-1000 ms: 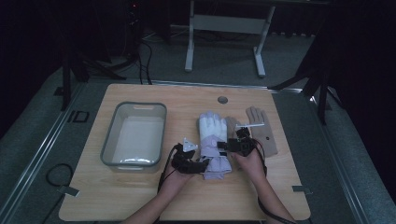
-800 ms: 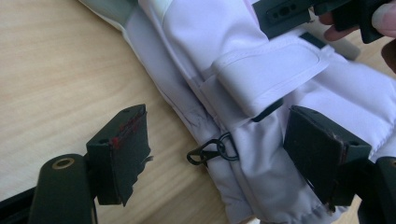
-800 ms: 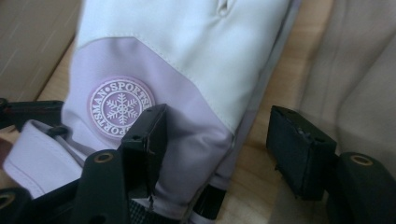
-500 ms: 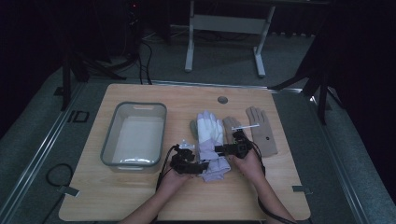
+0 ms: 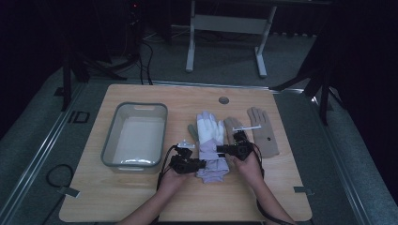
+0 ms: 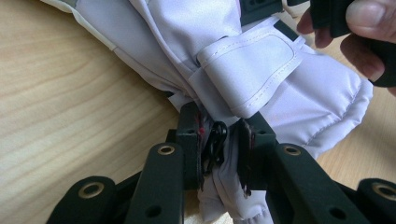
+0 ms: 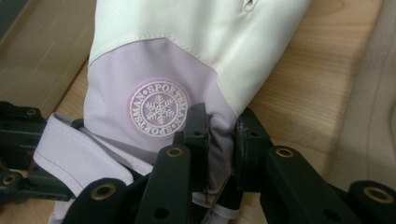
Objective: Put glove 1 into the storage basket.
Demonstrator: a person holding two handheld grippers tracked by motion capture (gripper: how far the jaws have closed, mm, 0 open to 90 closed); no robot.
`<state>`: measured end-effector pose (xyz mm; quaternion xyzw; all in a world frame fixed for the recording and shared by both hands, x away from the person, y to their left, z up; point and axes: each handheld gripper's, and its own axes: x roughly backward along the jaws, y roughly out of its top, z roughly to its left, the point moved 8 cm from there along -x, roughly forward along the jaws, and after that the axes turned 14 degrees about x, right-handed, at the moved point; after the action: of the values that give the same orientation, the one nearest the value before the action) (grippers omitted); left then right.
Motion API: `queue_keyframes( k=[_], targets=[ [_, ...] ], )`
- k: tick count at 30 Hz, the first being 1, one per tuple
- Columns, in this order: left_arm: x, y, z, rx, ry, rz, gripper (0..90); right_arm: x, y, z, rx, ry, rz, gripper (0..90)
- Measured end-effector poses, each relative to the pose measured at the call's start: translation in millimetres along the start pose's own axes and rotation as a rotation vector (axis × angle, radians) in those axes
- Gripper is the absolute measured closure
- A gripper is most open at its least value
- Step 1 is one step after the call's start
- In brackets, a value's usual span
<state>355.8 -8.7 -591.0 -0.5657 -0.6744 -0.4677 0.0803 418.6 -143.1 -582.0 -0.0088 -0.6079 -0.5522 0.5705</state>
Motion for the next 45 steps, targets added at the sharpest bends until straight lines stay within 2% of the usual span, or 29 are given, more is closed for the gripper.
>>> queue_keyframes(
  k=[3, 6, 11, 18, 26, 38, 40, 45],
  targets=[
    [5.1, 4.0, -2.9, -0.034, 0.01, -0.003, 74.7, 6.4, 5.9, 4.4, 0.031, -0.02, -0.018, 78.5],
    [10.5, 8.9, -4.4, -0.031, -0.003, -0.005, 74.8, 14.3, 14.8, 9.4, 0.048, -0.03, -0.05, 78.8],
    [32.0, 25.8, -12.3, -0.086, -0.005, -0.024, 75.0, 29.4, 32.6, 17.8, 0.06, -0.037, -0.108, 78.8],
    [52.6, 39.5, -14.2, -0.118, 0.005, -0.038, 75.0, 41.1, 54.2, 31.7, 0.094, -0.058, -0.136, 79.0],
    [75.4, 51.4, -12.0, -0.137, 0.019, -0.047, 75.0, 44.8, 78.1, 48.1, 0.119, -0.055, -0.168, 79.0],
    [123.8, 70.8, 4.1, -0.156, 0.055, -0.076, 75.0, 39.1, 118.6, 78.2, 0.152, -0.036, -0.209, 79.0],
    [131.4, 72.4, 8.2, -0.169, 0.063, -0.074, 75.0, 36.4, 125.6, 84.6, 0.162, -0.039, -0.215, 79.0],
    [149.0, 72.5, 23.5, -0.158, 0.076, -0.074, 75.0, 24.7, 139.7, 102.5, 0.202, -0.052, -0.211, 79.1]
  ],
)
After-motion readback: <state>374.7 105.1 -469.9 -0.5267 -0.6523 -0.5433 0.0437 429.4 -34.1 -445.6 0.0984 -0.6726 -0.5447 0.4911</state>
